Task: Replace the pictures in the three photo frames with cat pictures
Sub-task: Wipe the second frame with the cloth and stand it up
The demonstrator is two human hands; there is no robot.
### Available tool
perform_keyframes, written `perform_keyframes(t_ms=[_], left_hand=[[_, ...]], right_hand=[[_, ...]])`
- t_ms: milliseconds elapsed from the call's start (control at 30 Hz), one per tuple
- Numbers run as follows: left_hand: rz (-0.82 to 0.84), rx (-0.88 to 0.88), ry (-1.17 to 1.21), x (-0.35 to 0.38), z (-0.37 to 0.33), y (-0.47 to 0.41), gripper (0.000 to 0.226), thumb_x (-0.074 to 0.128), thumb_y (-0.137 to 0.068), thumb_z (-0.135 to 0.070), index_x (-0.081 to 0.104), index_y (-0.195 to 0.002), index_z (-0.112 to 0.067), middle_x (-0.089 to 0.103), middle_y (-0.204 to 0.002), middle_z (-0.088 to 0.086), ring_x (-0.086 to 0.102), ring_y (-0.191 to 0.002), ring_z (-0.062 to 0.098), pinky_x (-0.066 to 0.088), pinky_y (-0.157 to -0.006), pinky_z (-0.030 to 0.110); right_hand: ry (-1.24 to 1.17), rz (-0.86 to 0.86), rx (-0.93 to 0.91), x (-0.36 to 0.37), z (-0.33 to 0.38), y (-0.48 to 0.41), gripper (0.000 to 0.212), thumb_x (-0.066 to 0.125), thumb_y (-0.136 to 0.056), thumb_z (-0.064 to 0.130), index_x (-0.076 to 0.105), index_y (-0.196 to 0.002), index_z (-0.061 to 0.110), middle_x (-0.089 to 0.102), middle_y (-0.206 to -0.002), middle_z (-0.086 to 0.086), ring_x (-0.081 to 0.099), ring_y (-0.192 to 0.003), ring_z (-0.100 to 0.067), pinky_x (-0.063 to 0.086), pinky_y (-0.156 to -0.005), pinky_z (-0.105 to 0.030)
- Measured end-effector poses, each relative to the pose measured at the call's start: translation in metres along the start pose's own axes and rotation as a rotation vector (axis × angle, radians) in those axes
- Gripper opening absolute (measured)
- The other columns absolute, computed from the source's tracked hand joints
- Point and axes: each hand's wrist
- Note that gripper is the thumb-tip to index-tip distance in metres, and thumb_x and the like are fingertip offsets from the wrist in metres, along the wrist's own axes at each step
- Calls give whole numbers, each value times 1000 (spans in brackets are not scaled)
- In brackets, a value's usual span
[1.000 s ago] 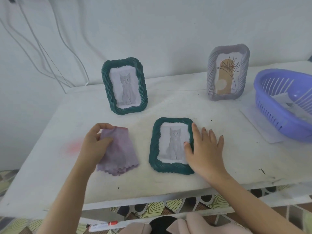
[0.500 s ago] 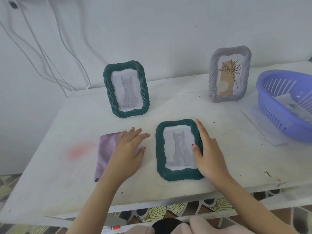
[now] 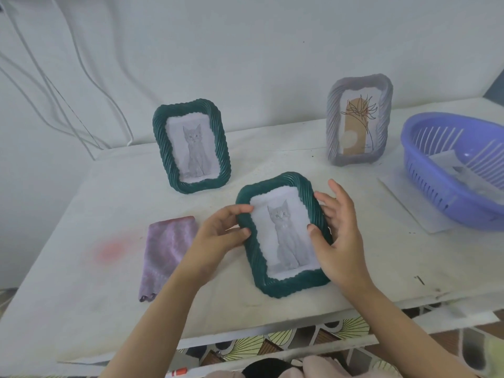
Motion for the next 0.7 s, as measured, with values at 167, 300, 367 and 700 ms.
perform_keyframes(t_ms=[167,300,367,700], left_hand=[[-46,47,70,9,-7,-10,39,59,-72,-2,62,-104,-24,68,-95,1,62,-79,18,53,-73,34],[-62,88,101,15,-14,-23,53,57,-73,1,58,-117,-29,69,-98,5,64,-83,18,54,-70,30],[-71,97,102,19,-16,-30,56,57,-73,1,57,-120,-29,69,-100,4,64,-86,17,53,-70,30],[-116,165,110,35,-39,-64,55,55,-73,1,55,-120,-28,68,-103,0,62,-83,15,54,-71,29]], right_hand=[[-100,0,54,-8,-1,-14,76,61,-85,4,23,-134,48,48,-126,8,56,-110,-6,46,-91,-14],[-249,79,170,-20,-3,-30,62,53,-91,10,26,-135,45,59,-102,0,61,-89,-5,50,-84,-20],[-284,148,227,-27,-6,-40,57,48,-94,17,26,-133,52,62,-101,-10,62,-98,-17,48,-92,-28],[-407,401,151,-41,-10,-113,56,50,-80,57,22,-126,70,20,-153,20,26,-140,-9,28,-112,-51]])
Point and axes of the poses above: each hand's wrist, its own y-axis away from the middle knuckle, its own x-axis out of the palm, z = x × y
